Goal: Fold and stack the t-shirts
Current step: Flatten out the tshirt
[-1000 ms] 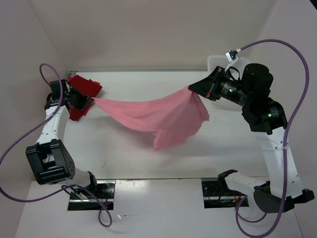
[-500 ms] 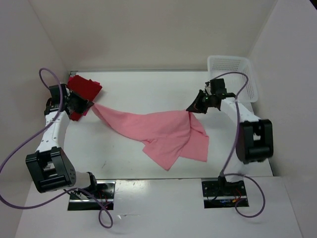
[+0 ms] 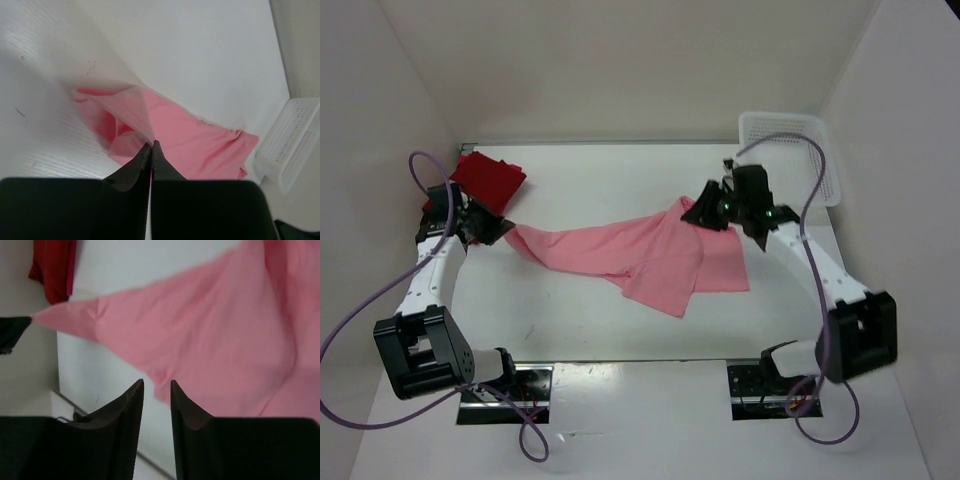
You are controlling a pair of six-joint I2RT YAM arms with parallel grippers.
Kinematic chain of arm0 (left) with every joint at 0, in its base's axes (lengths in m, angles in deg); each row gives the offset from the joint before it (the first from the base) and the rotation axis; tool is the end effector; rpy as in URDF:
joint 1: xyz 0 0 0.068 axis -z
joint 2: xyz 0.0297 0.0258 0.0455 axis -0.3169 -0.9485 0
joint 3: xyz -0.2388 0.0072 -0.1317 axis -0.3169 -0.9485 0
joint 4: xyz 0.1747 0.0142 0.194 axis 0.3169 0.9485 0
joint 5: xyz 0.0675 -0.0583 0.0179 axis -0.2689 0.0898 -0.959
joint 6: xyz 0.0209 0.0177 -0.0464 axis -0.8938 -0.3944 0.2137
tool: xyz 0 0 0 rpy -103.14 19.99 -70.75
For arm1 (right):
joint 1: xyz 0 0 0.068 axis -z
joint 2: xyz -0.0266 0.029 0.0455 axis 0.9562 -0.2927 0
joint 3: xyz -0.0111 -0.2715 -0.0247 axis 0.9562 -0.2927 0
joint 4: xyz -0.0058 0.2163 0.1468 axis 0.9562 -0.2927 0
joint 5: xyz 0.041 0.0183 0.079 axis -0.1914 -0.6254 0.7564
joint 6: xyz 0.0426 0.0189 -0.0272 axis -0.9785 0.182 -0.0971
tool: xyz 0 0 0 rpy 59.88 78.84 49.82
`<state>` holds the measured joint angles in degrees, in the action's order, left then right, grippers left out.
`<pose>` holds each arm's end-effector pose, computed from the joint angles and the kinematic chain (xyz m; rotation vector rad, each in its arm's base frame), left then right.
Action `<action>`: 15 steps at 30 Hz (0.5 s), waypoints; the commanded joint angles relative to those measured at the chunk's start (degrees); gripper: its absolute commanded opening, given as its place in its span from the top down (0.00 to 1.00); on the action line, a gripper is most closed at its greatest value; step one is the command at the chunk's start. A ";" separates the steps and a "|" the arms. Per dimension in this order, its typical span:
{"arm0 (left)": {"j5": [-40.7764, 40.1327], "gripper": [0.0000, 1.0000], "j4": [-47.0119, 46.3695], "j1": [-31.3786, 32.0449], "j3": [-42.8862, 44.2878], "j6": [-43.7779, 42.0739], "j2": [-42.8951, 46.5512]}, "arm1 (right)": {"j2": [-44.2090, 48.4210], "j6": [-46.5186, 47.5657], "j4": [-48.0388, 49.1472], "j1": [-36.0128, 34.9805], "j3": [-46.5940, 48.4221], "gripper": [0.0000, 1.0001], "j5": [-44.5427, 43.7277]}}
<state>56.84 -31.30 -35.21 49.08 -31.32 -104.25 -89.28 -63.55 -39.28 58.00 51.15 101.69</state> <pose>0.2734 0.0721 0.2761 -1.1340 2.0206 -0.6061 0.3157 0.0973 0.3008 0.1494 2.2914 0.8387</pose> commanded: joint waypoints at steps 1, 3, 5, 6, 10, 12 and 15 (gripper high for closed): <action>-0.63 1.00 0.02 1.17 -1.28 -2.51 1.55 | 11.87 -5.86 -0.32 -1.88 -17.78 0.71 -1.78; -0.63 1.00 1.24 1.87 -1.28 -3.22 1.55 | 16.03 -9.54 -0.84 -3.82 -23.44 0.88 -1.16; -0.10 1.00 1.25 2.40 -1.89 -3.75 1.55 | 19.90 -11.66 -2.42 -6.63 -30.31 0.90 -2.38; 0.42 1.00 1.25 2.93 -2.50 -3.75 1.55 | 21.83 -14.37 -2.43 -7.33 -33.72 0.89 -3.08; 0.95 1.00 1.25 4.51 -3.03 -3.75 1.02 | 24.13 -22.55 -0.15 -11.03 -38.66 0.55 -3.09; 0.95 1.00 1.25 5.83 -3.56 -3.75 1.02 | 22.82 -23.27 0.91 -11.56 -40.25 0.54 -3.61; 0.95 1.00 1.25 6.36 -3.56 -3.75 0.50 | 18.25 -23.28 3.98 -11.56 -42.18 0.54 -3.01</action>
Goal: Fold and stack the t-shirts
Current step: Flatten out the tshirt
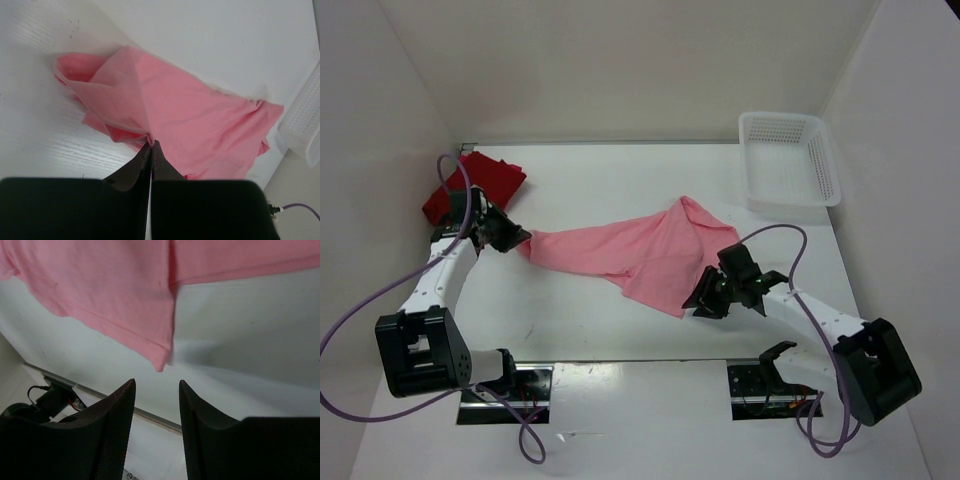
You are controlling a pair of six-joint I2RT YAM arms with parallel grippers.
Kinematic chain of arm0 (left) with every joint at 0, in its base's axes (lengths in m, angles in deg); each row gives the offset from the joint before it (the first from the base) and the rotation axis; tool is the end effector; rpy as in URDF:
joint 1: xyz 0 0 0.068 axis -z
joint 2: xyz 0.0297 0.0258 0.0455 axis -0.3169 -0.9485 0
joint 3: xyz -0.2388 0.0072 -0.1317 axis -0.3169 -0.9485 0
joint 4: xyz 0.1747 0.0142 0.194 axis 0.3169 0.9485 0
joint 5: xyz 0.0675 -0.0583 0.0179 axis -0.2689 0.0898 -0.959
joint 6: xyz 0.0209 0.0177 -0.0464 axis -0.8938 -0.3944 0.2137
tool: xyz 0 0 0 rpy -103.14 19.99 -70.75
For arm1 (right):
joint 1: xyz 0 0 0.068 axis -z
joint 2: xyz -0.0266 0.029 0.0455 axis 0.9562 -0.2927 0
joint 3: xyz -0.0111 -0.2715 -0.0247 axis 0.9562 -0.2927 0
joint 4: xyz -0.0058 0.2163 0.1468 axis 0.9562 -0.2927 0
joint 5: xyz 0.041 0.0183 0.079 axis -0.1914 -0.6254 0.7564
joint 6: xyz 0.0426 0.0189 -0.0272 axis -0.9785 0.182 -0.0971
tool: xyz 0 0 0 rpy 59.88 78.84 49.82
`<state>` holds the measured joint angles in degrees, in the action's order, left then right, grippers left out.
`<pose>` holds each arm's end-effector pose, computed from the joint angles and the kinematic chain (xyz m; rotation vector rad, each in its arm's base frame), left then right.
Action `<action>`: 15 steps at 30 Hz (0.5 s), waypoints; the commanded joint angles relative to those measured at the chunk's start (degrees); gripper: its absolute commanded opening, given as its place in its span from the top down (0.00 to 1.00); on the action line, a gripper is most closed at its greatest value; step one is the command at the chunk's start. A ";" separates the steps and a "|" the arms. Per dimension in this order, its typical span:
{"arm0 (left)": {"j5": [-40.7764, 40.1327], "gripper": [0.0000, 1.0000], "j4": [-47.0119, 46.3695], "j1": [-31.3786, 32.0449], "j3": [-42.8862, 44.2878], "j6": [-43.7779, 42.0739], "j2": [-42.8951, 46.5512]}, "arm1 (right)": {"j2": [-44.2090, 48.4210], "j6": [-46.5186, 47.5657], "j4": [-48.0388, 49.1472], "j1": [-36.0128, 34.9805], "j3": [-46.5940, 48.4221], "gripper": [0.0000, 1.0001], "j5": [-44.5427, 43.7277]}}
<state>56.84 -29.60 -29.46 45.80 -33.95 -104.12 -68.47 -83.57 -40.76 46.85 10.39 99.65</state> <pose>0.2710 0.0428 0.2554 -1.0379 2.1749 -0.6199 0.1662 0.0940 0.1610 0.5158 2.7382 0.8513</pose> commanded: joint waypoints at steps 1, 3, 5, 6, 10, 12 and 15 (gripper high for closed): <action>0.95 1.00 -0.46 0.61 -0.28 -1.13 0.37 | -3.35 -3.26 6.17 -0.41 -1.43 0.54 -0.97; 0.95 1.00 -0.46 0.61 -0.28 -1.65 0.37 | -3.88 -3.26 6.18 -0.94 -1.43 0.54 -1.58; 0.95 1.00 -0.46 1.14 -0.28 -1.65 -0.16 | -4.41 -3.78 8.19 -0.94 -1.43 0.54 -2.29; 0.95 1.00 -0.46 1.14 -0.28 -1.65 -0.16 | -5.80 -3.78 8.90 -0.94 -1.95 0.55 -2.29; 0.95 1.00 -0.99 1.14 -0.81 -1.65 -0.16 | -10.82 -3.78 11.45 -0.94 -1.96 0.60 -1.23; 0.95 1.00 -1.60 1.14 -1.33 -1.65 -0.16 | -11.52 -4.40 12.59 -1.56 -1.96 0.61 -1.23; 0.95 1.00 -1.60 1.14 -1.34 -1.13 -0.16 | -13.02 -4.40 12.34 -1.56 -1.43 0.67 -1.84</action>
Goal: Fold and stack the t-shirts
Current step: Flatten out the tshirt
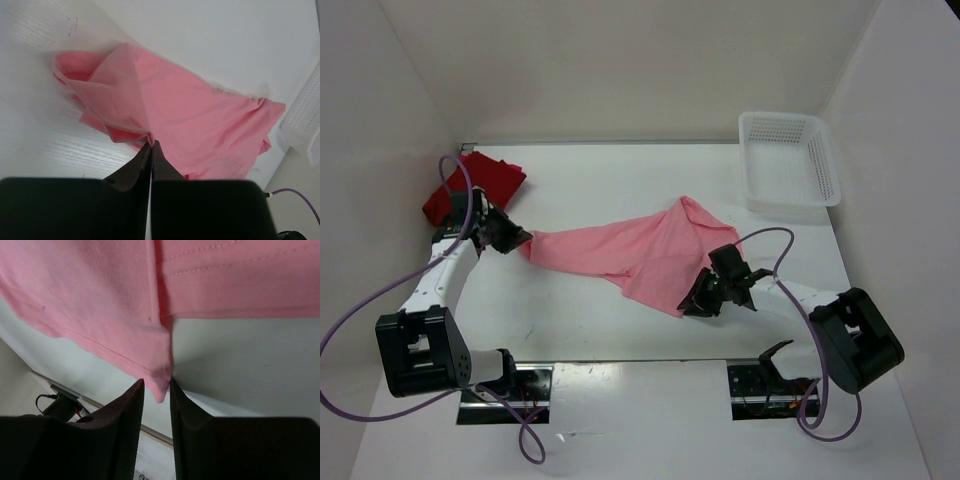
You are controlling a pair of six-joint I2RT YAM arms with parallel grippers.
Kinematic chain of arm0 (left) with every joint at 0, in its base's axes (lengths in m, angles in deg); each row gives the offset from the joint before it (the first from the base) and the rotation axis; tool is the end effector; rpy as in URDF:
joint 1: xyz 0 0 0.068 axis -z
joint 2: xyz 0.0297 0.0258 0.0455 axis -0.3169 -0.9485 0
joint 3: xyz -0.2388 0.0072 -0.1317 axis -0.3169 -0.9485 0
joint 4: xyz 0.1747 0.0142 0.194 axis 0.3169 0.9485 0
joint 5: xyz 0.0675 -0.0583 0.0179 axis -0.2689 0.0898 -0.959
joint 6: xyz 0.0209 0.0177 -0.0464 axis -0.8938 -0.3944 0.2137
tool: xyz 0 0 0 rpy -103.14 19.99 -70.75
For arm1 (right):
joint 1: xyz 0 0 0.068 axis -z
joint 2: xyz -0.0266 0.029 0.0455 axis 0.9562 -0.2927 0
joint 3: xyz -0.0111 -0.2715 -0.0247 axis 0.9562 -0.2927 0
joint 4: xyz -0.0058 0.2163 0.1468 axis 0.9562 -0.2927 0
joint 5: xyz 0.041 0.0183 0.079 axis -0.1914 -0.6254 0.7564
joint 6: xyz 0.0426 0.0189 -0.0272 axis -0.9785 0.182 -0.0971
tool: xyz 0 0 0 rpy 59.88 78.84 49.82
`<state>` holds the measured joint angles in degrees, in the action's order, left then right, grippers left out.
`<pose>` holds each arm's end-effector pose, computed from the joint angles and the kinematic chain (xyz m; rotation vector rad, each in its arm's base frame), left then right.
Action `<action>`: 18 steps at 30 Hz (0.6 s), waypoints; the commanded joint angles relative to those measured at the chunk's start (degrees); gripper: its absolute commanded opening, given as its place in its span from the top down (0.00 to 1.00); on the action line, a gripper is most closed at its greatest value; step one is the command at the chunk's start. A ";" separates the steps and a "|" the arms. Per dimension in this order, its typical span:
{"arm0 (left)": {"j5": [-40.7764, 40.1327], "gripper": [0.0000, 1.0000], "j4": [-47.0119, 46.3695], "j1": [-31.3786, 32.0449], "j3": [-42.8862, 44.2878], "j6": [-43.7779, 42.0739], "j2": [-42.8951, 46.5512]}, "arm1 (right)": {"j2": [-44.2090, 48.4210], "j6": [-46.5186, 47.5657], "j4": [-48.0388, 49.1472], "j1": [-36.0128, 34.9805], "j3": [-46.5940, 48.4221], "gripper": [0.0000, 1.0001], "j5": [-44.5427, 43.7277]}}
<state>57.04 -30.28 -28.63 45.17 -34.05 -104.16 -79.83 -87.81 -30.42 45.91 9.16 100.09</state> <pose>0.2714 0.0387 0.2526 -1.0194 2.1857 -0.6298 0.1809 0.1053 0.1293 0.6143 2.7822 0.8532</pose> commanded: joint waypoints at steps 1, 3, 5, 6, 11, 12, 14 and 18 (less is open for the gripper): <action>0.75 1.00 -0.92 0.31 -0.70 -1.02 -0.12 | -1.66 -0.16 1.99 -0.62 -0.21 0.68 -2.29; 0.75 1.00 -1.45 0.31 -0.70 -1.02 -0.12 | -1.66 -0.77 1.99 -0.62 -0.21 0.73 -2.29; 1.28 1.00 -1.45 0.31 -0.70 -0.40 -0.12 | -2.53 -0.77 2.52 -0.62 -0.21 0.84 -2.29; 1.28 1.00 -1.97 0.83 -0.70 0.12 -0.12 | -2.54 -0.77 2.52 -0.62 -0.21 0.90 -2.29; -0.99 1.00 -4.26 5.83 4.63 3.46 -1.96 | 3.93 1.94 -7.12 -0.62 11.17 1.00 -5.26; -2.40 1.00 -3.65 8.63 10.66 3.46 -3.88 | 5.88 2.65 -9.84 -0.62 14.18 1.00 -7.71; -5.47 1.00 -1.20 10.58 17.46 2.94 -5.73 | 10.53 4.84 -17.64 -0.62 24.94 1.00 -9.92; -5.49 1.00 2.15 11.21 31.61 0.83 -6.36 | 12.05 10.81 -29.01 3.33 46.24 1.00 -13.53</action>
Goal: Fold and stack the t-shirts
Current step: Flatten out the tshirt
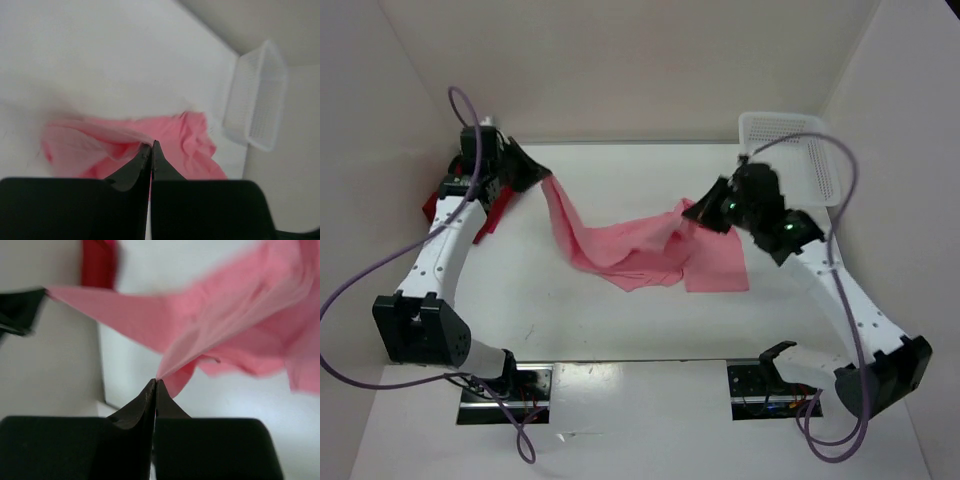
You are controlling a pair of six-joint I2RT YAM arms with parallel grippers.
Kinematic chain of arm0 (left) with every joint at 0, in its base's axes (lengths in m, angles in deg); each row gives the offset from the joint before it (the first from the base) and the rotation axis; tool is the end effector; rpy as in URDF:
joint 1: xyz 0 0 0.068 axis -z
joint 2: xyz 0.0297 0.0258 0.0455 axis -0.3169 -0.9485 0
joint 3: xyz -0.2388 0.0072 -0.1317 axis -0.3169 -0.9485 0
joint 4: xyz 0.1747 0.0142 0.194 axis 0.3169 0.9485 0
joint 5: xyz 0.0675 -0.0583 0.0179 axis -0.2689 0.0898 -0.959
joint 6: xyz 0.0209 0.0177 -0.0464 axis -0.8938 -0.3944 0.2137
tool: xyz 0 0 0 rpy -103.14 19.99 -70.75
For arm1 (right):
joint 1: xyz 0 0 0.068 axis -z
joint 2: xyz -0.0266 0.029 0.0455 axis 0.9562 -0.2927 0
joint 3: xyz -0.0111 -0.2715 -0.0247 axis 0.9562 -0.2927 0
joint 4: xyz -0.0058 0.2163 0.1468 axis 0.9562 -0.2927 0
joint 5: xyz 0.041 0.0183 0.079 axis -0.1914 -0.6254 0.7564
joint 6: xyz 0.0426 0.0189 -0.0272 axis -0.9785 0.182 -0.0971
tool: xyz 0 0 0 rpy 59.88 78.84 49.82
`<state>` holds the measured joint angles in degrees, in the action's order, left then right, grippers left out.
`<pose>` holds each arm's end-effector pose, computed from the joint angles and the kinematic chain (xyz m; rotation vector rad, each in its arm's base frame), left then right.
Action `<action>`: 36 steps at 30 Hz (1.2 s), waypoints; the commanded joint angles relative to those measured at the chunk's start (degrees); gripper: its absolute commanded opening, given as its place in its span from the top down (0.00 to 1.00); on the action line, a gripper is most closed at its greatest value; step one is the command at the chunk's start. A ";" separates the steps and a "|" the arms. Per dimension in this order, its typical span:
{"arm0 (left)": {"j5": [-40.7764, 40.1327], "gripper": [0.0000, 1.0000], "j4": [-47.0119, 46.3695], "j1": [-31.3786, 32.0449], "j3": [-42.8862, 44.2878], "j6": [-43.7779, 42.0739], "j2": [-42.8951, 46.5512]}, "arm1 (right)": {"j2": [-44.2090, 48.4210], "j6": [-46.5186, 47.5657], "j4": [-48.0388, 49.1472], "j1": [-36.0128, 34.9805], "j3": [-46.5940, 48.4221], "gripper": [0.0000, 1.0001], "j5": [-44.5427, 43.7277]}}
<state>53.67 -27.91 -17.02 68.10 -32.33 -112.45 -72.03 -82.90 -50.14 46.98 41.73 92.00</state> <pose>0.3276 -0.0161 0.3423 -0.7577 2.0892 -0.7285 0.2222 0.1157 0.3096 0.4430 2.3807 0.8904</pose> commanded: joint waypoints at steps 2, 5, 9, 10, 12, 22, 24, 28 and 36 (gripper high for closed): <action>0.24 1.00 1.72 -2.59 17.18 -1.43 2.62 | 3.64 10.62 -15.34 3.41 28.39 1.00 -9.91; 4.71 1.00 1.73 -7.15 24.60 -0.73 4.55 | -0.57 15.56 -19.67 4.03 48.48 1.00 -14.84; 10.44 1.00 2.52 -14.88 36.46 1.21 6.40 | -6.98 19.61 -21.97 4.55 68.97 1.00 -17.05; 11.93 1.00 3.30 -16.64 37.79 1.91 6.41 | -7.87 20.23 -21.97 4.55 75.10 1.00 -17.05; 12.22 1.00 5.14 -19.65 40.43 1.91 6.41 | -9.80 21.55 -21.97 3.68 80.14 1.00 -18.54; 9.92 0.98 5.77 -19.65 40.89 1.30 3.61 | -24.89 27.87 -19.42 2.62 99.32 1.00 -21.80; 8.62 1.00 5.15 -19.65 37.21 0.60 1.94 | -28.69 30.24 -16.89 2.62 101.51 1.00 -21.18; 5.89 1.00 3.84 -18.34 32.98 -1.24 -1.67 | -38.63 26.31 -12.76 13.41 98.58 1.00 -2.97; 3.42 1.00 -0.47 -16.05 29.27 -2.39 -12.91 | -53.22 22.80 -11.26 18.53 103.62 1.00 2.90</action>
<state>58.31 -23.94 -34.00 94.54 -32.81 -123.55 -125.67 -58.46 -64.19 65.69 138.03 91.11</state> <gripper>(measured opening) 0.004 0.002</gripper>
